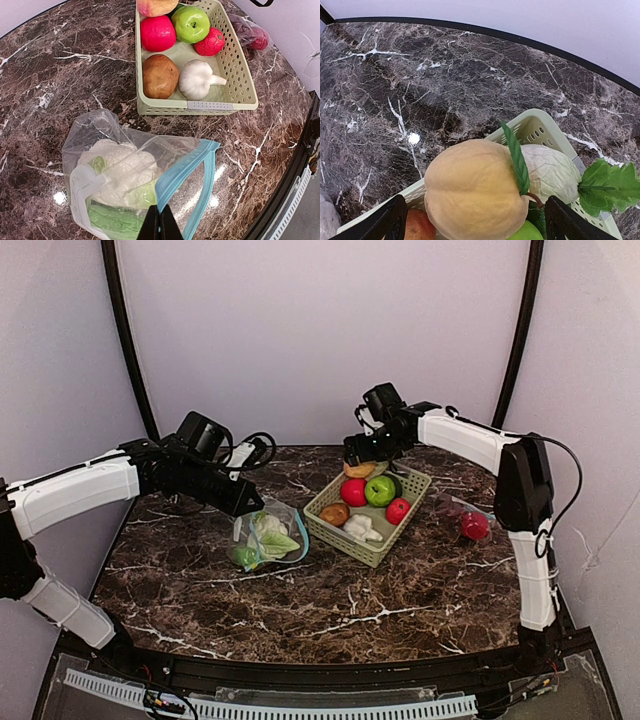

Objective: Place the food in the zip-top bag and seal the zipper
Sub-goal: Pick up the fake vegetable from the bin.

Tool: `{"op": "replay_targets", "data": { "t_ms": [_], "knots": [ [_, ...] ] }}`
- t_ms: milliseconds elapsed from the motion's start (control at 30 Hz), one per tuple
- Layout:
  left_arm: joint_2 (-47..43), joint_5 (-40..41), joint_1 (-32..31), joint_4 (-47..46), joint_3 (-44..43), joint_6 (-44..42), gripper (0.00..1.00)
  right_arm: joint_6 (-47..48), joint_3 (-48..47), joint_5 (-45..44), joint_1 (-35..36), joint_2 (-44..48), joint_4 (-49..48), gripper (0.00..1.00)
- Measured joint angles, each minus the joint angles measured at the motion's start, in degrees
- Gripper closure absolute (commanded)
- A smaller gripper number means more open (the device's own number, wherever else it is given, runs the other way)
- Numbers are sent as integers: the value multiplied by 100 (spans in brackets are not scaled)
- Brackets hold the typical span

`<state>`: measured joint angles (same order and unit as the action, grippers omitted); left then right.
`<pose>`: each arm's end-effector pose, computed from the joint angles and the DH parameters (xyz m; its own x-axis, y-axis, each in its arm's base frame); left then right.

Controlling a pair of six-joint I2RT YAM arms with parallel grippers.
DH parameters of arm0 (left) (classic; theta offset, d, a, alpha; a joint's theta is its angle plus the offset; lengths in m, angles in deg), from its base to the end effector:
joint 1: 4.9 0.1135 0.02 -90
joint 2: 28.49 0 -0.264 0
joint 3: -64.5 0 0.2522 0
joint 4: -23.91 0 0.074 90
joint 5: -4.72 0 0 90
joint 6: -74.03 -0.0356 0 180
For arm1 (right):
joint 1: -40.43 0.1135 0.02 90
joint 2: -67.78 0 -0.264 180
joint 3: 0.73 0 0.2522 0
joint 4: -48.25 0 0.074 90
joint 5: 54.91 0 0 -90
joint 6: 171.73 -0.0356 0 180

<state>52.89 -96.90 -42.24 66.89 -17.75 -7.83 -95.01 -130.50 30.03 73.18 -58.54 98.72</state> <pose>0.2448 -0.1958 0.3053 -0.6287 0.3052 -0.7153 0.6302 0.7388 -0.2387 0.4245 0.2693 0.2613 -0.7110 -0.1853 -0.6783 -0.3339 0.9379 0.0938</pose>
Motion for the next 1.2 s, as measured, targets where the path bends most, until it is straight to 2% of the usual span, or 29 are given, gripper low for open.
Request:
{"op": "replay_targets", "data": {
  "t_ms": [100, 433, 633, 933, 1067, 1200],
  "knots": [
    [0, 0, 0, 0, 0, 0, 99, 55, -116, 66, -9, -96, 44, 19],
    [0, -2, 0, 0, 0, 0, 99, 107, -496, 199, -24, -402, 240, 18],
    [0, -4, 0, 0, 0, 0, 99, 98, -553, 197, -26, -527, 369, 34],
    [0, -11, 2, 0, 0, 0, 99, 125, -557, 184, -31, -525, 374, 45],
    [0, -37, 2, -2, 2, 0, 99, 149, -372, 319, -31, -337, 354, 47],
    [0, -105, 46, -9, 4, 0, 99, 273, 190, 610, 11, 413, 289, 48]
  ]
}}
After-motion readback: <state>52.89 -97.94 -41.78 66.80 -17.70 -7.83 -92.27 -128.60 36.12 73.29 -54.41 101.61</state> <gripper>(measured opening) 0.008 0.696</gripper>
